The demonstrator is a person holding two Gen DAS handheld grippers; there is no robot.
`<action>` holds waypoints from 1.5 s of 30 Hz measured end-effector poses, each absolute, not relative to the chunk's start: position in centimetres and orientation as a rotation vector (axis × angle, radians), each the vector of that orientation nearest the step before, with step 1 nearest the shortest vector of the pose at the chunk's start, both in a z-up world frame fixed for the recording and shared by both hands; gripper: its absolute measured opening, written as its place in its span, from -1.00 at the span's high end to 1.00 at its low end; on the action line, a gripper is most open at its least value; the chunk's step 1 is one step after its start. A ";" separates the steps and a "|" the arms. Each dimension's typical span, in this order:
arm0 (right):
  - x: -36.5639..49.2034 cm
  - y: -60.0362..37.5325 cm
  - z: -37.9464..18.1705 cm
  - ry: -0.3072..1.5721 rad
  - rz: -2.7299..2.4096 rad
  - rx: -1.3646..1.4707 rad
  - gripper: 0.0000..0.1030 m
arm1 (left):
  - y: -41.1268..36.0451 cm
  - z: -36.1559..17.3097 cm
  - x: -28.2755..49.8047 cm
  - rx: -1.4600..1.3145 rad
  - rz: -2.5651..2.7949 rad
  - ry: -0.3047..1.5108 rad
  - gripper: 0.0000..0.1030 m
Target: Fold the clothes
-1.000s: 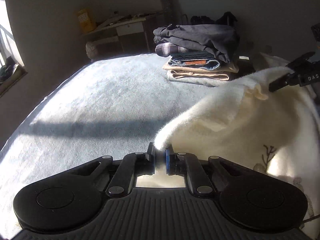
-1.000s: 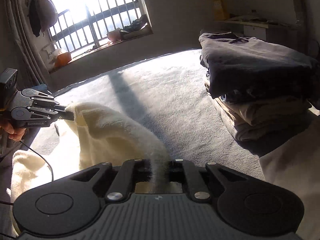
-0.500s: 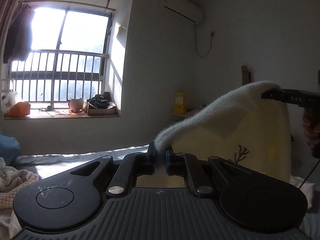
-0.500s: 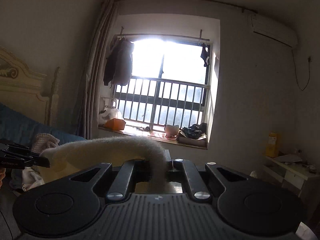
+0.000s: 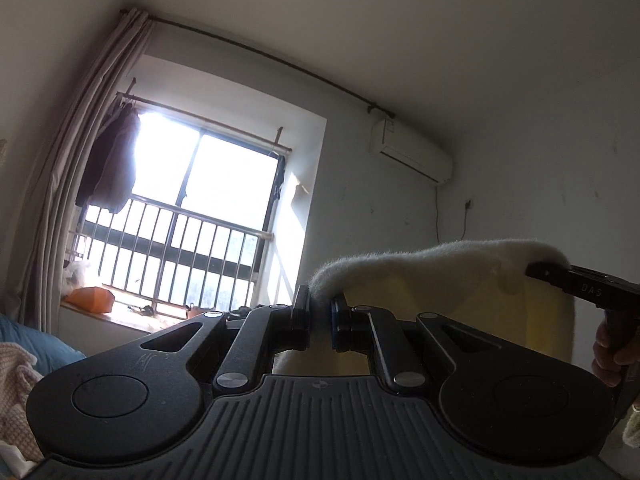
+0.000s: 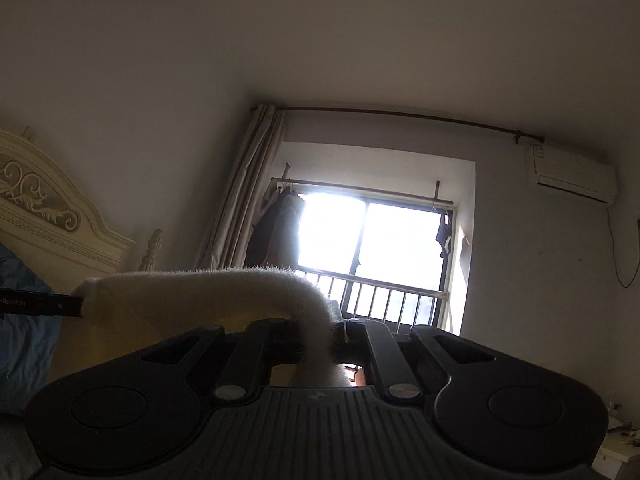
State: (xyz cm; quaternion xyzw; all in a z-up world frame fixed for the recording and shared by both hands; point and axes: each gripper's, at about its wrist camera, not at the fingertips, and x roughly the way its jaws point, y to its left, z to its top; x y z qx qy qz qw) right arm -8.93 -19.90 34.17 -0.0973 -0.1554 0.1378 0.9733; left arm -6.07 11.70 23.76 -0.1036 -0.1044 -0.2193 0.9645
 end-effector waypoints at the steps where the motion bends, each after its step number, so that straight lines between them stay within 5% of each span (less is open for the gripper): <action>1: -9.5 -19.9 34.4 -0.331 0.282 -0.200 0.84 | 11.7 23.9 -6.7 -0.211 -0.442 -0.220 0.86; 12: -16.0 -21.1 38.0 -0.442 0.387 -0.198 0.84 | 12.5 26.3 -11.5 -0.258 -0.472 -0.350 0.86; 21: -14.2 -22.3 35.0 -0.300 0.399 -0.136 0.84 | 12.3 23.1 -9.4 -0.284 -0.456 -0.250 0.86; 42: 14.7 -19.2 19.7 0.212 0.264 -0.107 0.84 | 13.3 8.7 14.2 -0.217 -0.207 0.137 0.83; 44: 18.3 -18.8 16.9 0.298 0.241 -0.100 0.82 | 12.5 5.3 17.3 -0.185 -0.204 0.257 0.73; 45: 19.8 -19.1 14.5 0.385 0.225 -0.075 0.75 | 12.3 3.2 19.2 -0.181 -0.192 0.356 0.40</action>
